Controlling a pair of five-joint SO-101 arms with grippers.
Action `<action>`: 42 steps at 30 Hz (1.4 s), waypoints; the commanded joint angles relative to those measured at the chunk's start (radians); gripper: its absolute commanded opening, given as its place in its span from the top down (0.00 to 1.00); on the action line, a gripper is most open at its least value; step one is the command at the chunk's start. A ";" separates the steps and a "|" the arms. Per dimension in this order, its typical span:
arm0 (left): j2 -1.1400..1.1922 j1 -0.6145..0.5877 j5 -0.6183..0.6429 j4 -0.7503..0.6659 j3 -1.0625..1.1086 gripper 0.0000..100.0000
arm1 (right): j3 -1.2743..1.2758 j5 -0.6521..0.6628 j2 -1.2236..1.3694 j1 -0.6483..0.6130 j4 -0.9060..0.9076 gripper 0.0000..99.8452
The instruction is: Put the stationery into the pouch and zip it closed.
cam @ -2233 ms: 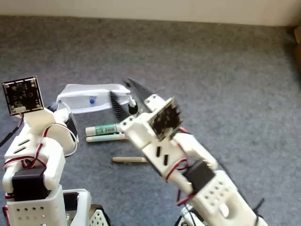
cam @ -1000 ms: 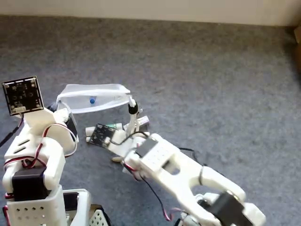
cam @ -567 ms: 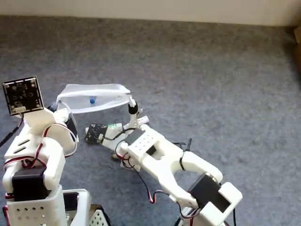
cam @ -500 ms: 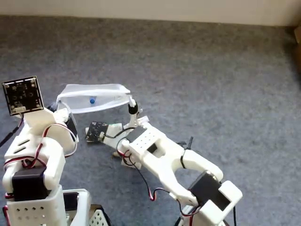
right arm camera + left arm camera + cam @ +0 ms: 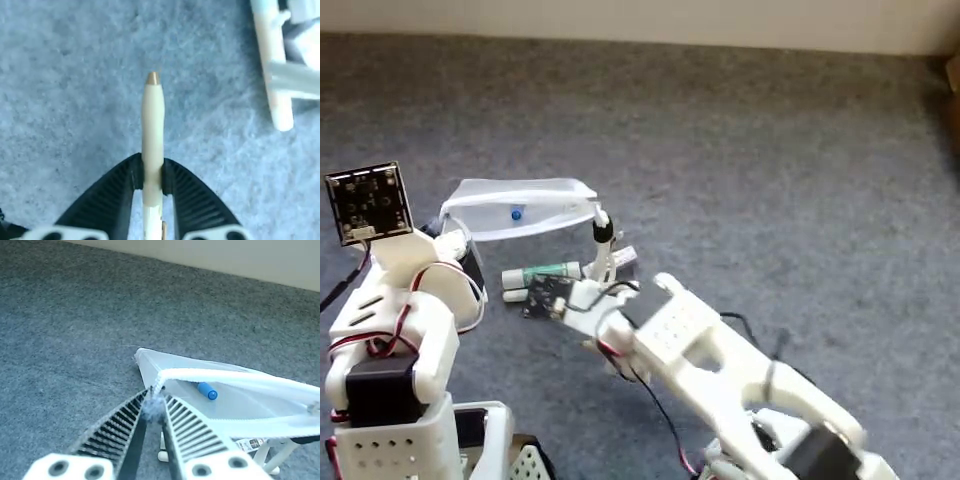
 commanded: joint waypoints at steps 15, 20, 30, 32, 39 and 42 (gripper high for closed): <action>0.004 -0.004 0.011 -0.009 -0.008 0.99 | -0.035 -0.166 -0.720 0.012 -0.160 1.00; 0.004 -0.004 0.011 -0.011 -0.007 0.99 | -0.067 -0.238 -0.720 0.008 -0.414 1.00; 0.004 -0.004 0.011 -0.011 -0.005 0.99 | 0.189 -0.361 -0.717 0.008 -1.150 1.00; 0.004 -0.004 0.011 -0.011 -0.005 0.99 | 0.260 -0.362 -0.716 0.008 -1.273 1.00; 0.004 -0.004 0.011 -0.012 -0.005 0.99 | 0.314 -0.359 -0.610 -0.064 -1.535 1.00; 0.004 -0.004 0.011 -0.012 -0.005 0.99 | 0.280 -0.358 -0.499 -0.067 -1.627 1.00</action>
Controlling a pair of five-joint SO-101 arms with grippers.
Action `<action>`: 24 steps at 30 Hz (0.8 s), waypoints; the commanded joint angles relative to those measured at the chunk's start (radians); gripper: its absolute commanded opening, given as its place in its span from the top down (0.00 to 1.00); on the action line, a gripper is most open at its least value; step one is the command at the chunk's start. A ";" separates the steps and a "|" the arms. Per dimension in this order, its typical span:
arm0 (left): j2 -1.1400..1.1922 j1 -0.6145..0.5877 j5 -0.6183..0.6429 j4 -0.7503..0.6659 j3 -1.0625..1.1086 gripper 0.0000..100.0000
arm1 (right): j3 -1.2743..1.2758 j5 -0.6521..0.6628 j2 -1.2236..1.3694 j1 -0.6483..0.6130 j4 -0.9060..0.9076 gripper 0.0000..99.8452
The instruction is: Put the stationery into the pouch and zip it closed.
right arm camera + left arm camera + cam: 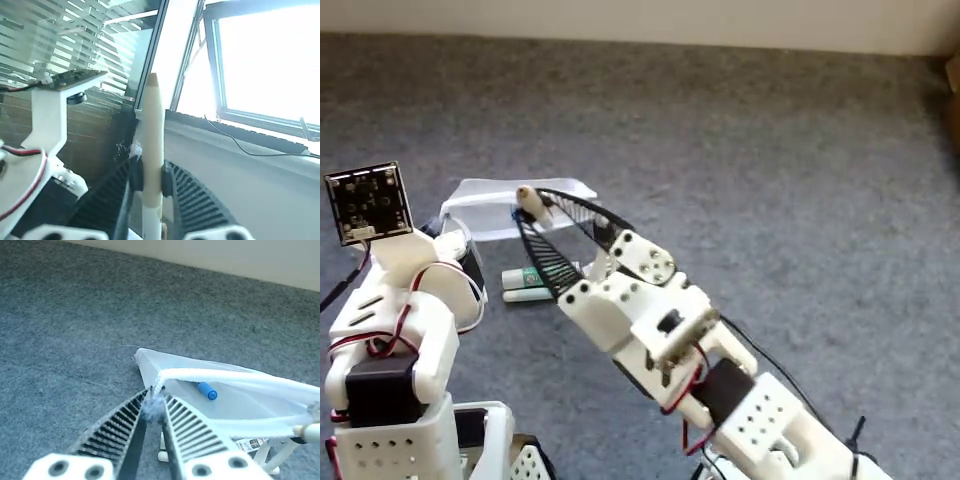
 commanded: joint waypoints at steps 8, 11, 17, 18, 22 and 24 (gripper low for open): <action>0.004 -0.004 0.011 -0.011 -0.005 0.99 | -0.056 -0.008 0.318 -0.008 -0.358 1.00; 0.004 -0.004 0.011 -0.009 -0.005 0.99 | -0.061 -0.006 0.361 -0.007 -0.403 1.00; 0.004 -0.004 0.011 -0.008 -0.005 0.99 | -0.058 -0.006 0.378 -0.010 -0.410 1.00; 0.004 -0.004 0.011 -0.008 -0.005 0.99 | -0.056 -0.006 0.378 -0.010 -0.410 1.00; 0.004 -0.004 0.011 -0.009 -0.005 0.99 | -0.036 -0.006 0.372 -0.012 -0.367 0.94; 0.004 -0.004 0.011 -0.011 -0.005 0.99 | -0.036 -0.012 0.369 -0.013 -0.275 0.86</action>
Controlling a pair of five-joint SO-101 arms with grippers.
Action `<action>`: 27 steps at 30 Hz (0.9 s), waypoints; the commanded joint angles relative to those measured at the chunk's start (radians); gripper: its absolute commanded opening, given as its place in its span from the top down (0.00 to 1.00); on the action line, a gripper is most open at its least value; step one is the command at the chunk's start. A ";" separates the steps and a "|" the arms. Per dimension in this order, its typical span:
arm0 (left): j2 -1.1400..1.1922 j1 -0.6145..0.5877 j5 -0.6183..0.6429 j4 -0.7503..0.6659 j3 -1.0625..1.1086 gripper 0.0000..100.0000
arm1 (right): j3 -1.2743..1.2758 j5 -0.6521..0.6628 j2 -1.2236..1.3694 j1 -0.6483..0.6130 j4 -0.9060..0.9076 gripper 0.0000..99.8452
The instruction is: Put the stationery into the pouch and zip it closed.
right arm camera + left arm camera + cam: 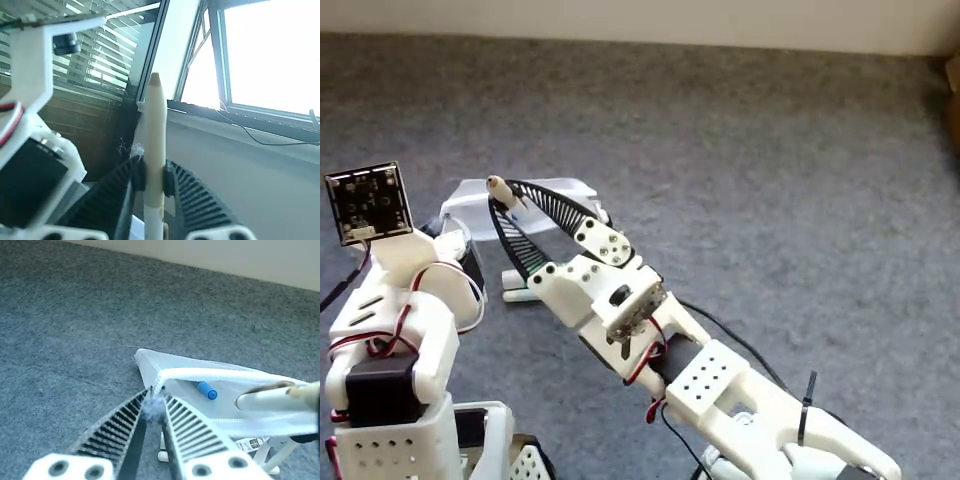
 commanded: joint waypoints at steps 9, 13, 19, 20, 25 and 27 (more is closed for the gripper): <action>0.004 -0.008 0.011 -0.011 -0.005 0.99 | -0.154 -0.008 -0.248 -0.004 0.610 0.81; 0.004 -0.008 0.011 -0.012 -0.005 0.99 | -0.231 -0.006 -0.417 0.016 1.070 0.81; 0.001 -0.010 0.012 -0.012 -0.007 0.99 | -0.237 -0.005 -0.544 0.090 1.535 0.81; 0.001 -0.010 0.012 -0.012 -0.008 0.99 | -0.219 -0.005 -0.539 0.090 1.584 0.81; 0.001 -0.010 0.012 -0.012 -0.005 0.99 | -0.134 -0.005 -0.429 0.090 1.695 0.81; 0.001 -0.010 0.012 -0.012 -0.005 0.99 | -0.130 -0.005 -0.338 0.090 1.696 0.81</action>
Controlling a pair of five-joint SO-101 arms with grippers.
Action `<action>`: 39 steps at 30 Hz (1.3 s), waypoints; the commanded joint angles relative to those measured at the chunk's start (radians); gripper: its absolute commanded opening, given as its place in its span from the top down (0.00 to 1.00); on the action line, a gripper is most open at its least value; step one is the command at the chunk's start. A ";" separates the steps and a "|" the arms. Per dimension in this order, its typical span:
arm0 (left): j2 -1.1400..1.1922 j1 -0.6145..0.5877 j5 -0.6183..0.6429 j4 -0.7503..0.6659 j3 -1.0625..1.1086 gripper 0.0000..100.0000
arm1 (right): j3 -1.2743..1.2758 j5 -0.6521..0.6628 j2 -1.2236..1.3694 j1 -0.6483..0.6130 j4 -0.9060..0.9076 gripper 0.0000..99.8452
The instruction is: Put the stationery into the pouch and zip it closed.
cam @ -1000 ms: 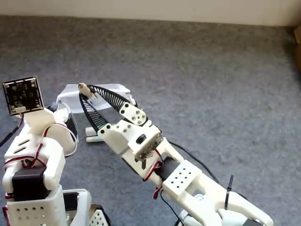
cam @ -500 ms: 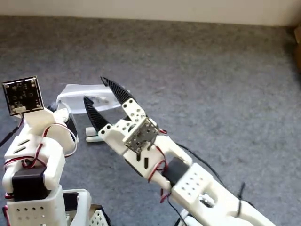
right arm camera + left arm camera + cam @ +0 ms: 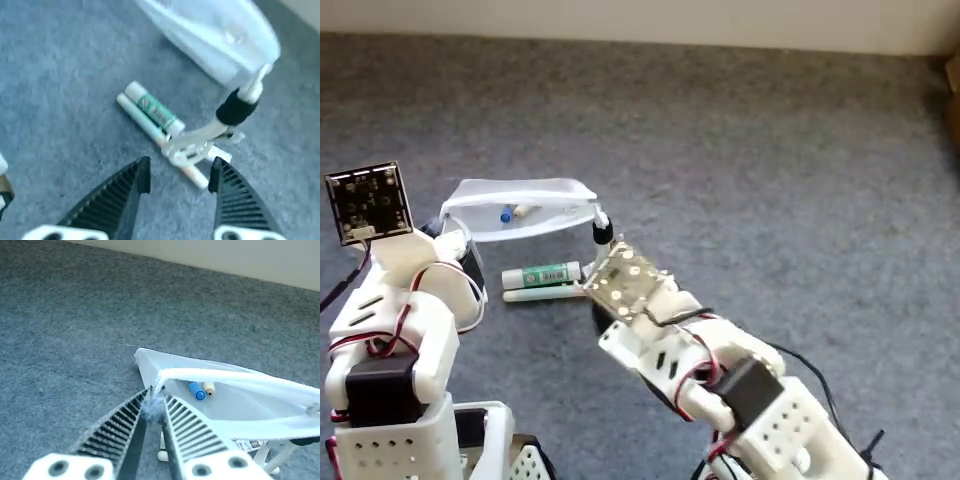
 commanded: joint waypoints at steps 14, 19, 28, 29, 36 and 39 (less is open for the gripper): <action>-0.001 -0.102 0.041 -0.012 -0.007 0.99 | -0.251 0.198 0.743 0.013 -0.031 0.80; -0.002 -0.153 0.048 -0.012 -0.012 0.99 | -0.349 0.198 0.858 0.008 -0.097 0.80; -0.004 -0.223 0.071 -0.032 -0.005 0.99 | -0.460 0.199 1.003 -0.012 -0.203 0.81; -0.004 -0.223 0.071 -0.032 -0.005 0.99 | -0.475 0.199 1.033 -0.016 -0.209 0.81; -0.004 -0.228 0.071 -0.026 -0.004 0.99 | -0.604 0.199 1.224 -0.018 -0.209 0.81; -0.004 -0.226 0.071 -0.026 -0.004 0.99 | -0.628 0.199 1.276 -0.018 -0.206 0.81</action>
